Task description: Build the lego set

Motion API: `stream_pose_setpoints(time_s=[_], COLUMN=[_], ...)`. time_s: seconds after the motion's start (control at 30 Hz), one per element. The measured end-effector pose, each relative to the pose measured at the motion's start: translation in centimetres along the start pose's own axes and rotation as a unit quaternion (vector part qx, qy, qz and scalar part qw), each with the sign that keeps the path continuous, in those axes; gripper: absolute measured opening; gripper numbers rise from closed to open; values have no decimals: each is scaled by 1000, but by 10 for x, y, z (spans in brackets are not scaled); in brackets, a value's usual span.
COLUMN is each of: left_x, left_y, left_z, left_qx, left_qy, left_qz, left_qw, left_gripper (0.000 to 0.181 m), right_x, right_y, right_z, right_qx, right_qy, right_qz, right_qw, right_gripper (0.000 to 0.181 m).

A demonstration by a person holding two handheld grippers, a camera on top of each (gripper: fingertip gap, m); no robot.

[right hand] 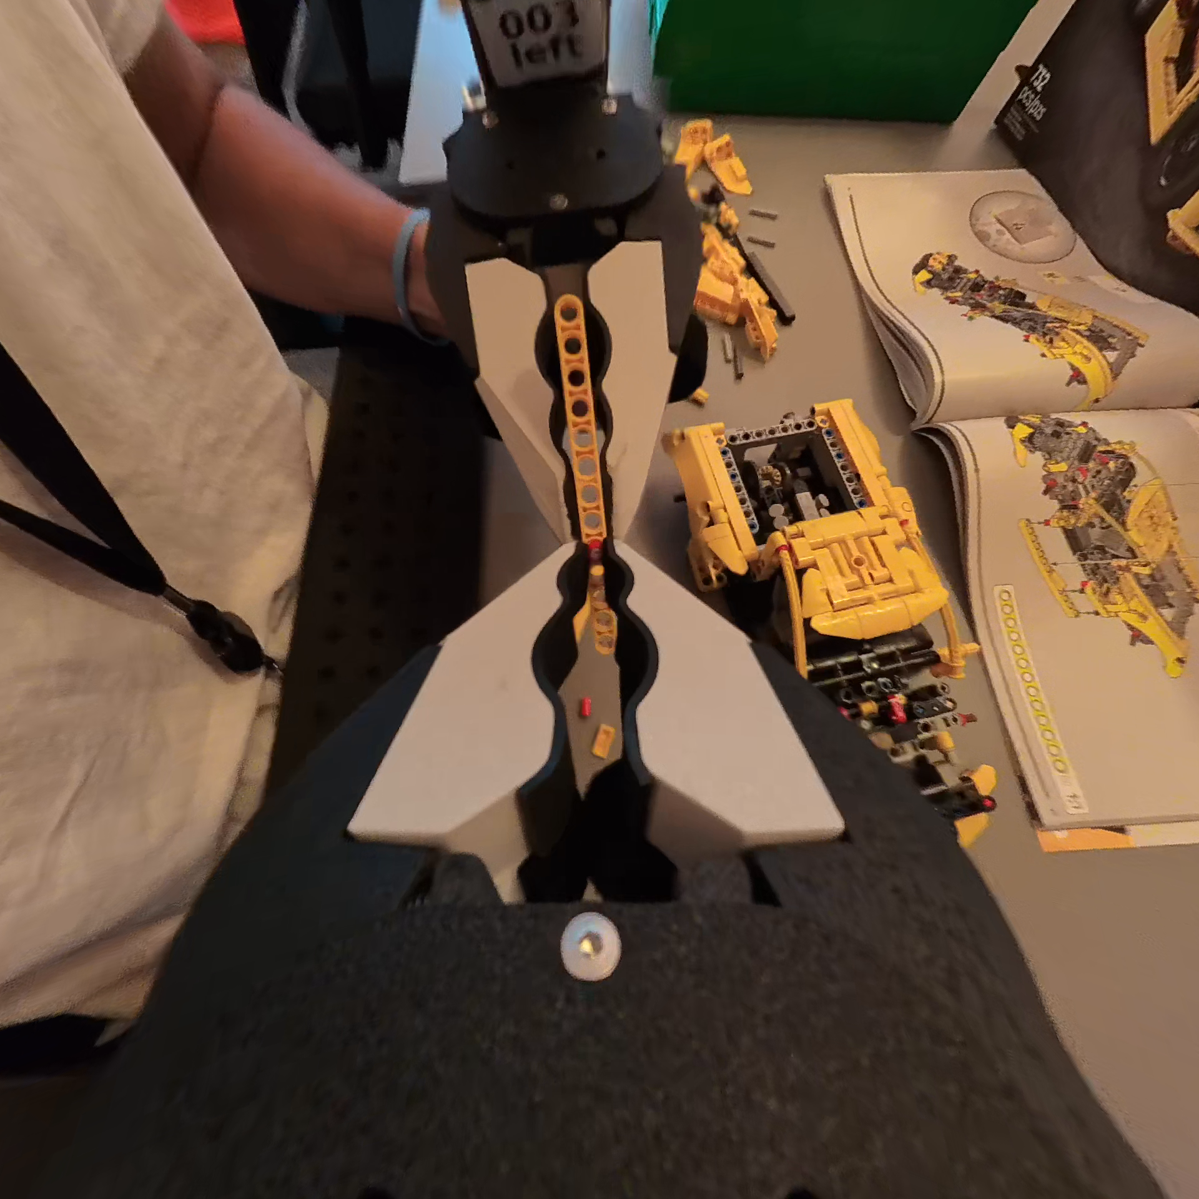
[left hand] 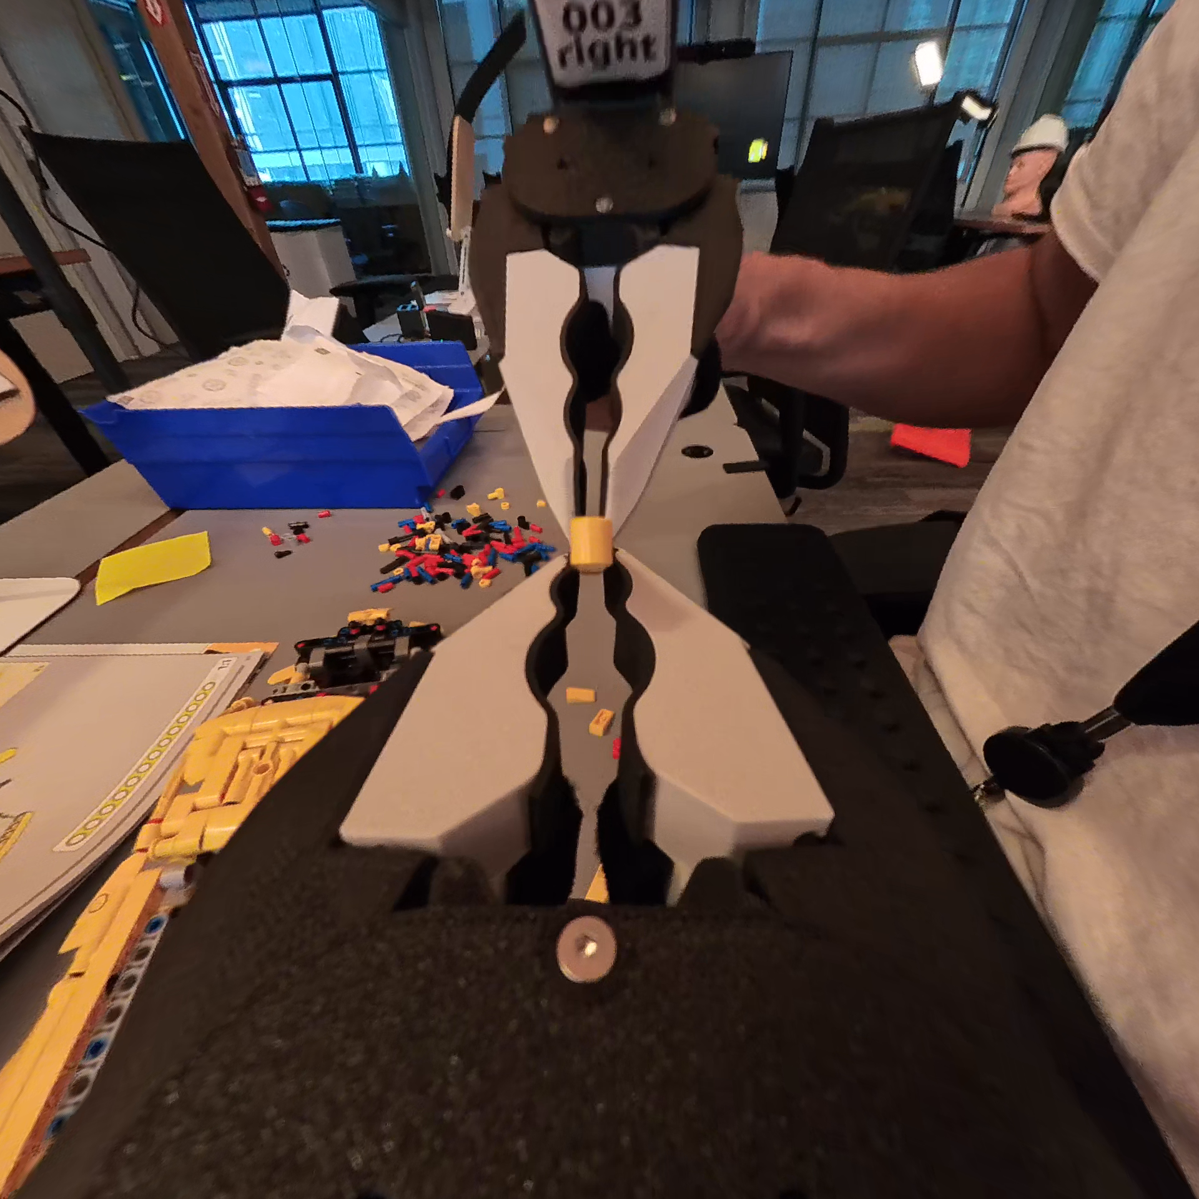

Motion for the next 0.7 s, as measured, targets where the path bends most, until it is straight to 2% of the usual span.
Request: stream_pose_setpoints(time_s=[0.07, 0.17, 0.23, 0.3, 0.4, 0.43, 0.57, 0.7], left_x=[1, -1, -4, -7, -12, -13, -14, -13], left_y=[1, -1, 0, 3, 5, 6, 8, 10], left_z=[-2, -10, -18, -27, -38, -40, -42, -42], left_qx=[-4, 1, -7, -19, -48, -60, -82, -91], left_qy=[14, 48, 98, 156, 239, 261, 293, 297], left_qz=[11, 22, 33, 57, 89, 101, 127, 134], left_qw=[1000, 999, 995, 986, 966, 958, 944, 941], left_gripper=[7, 7, 7, 7, 7, 7, 7, 7], right_x=[1, 3, 9, 9, 12, 13, 19, 17], right_y=[2, 5, 11, 7, -12, -16, -20, -27], right_z=[2, 3, 2, 2, -3, -3, -5, -2], right_qx=[0, -55, -91, -141, -205, -237, -330, -328], right_qy=[-13, -7, 0, 3, 25, 42, 91, 93], right_qz=[19, 3, 31, 3, -26, -33, -8, -31], right_qw=[1000, 998, 995, 990, 978, 970, 940, 939], right_gripper=[3, 6, 28, 42, 50, 48, 24, 25])
Point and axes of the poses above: each gripper's, where its closed fingertips meet, y back along the fingers, x out of its top, z = x × y across the jaws, the point moved 8 cm from there along y, back along the fingers, and after that the axes turned 10 degrees about -z, right-handed, at the moved point
